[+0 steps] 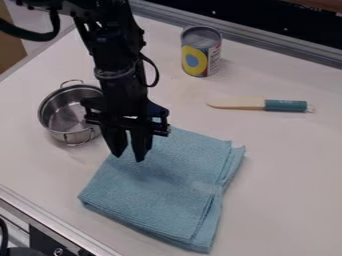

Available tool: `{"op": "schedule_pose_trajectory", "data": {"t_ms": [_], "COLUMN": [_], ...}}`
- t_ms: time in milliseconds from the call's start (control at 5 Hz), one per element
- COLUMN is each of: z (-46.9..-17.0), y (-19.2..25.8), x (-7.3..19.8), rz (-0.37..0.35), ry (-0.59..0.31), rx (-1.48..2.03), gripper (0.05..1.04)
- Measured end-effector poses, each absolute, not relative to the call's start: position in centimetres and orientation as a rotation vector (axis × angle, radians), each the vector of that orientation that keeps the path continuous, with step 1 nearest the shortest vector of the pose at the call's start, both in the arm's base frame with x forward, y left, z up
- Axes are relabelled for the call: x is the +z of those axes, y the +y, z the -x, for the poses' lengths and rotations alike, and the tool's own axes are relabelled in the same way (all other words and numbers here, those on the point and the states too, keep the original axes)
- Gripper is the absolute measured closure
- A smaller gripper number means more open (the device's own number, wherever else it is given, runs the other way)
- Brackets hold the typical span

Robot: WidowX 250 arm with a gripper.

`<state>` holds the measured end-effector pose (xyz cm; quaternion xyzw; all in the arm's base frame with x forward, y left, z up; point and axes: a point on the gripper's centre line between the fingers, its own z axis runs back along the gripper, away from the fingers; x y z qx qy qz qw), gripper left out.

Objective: Moved the blue cloth in the right side of the table

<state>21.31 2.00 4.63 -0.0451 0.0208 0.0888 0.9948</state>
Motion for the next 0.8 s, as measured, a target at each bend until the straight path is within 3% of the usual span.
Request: {"op": "schedule_pose_trajectory", "data": {"t_ms": [200,400,800], "z": [-20.9,-20.7,-20.8], "y": [1.5,0.9,-0.4], "x": [4.0,3.1,1.1], "rz": [0.098,0.074,0.064], "ry": [0.034,0.008,0.022], "rx": [0.15,0.122,0.11], "gripper": [0.919,1.028,1.031]}}
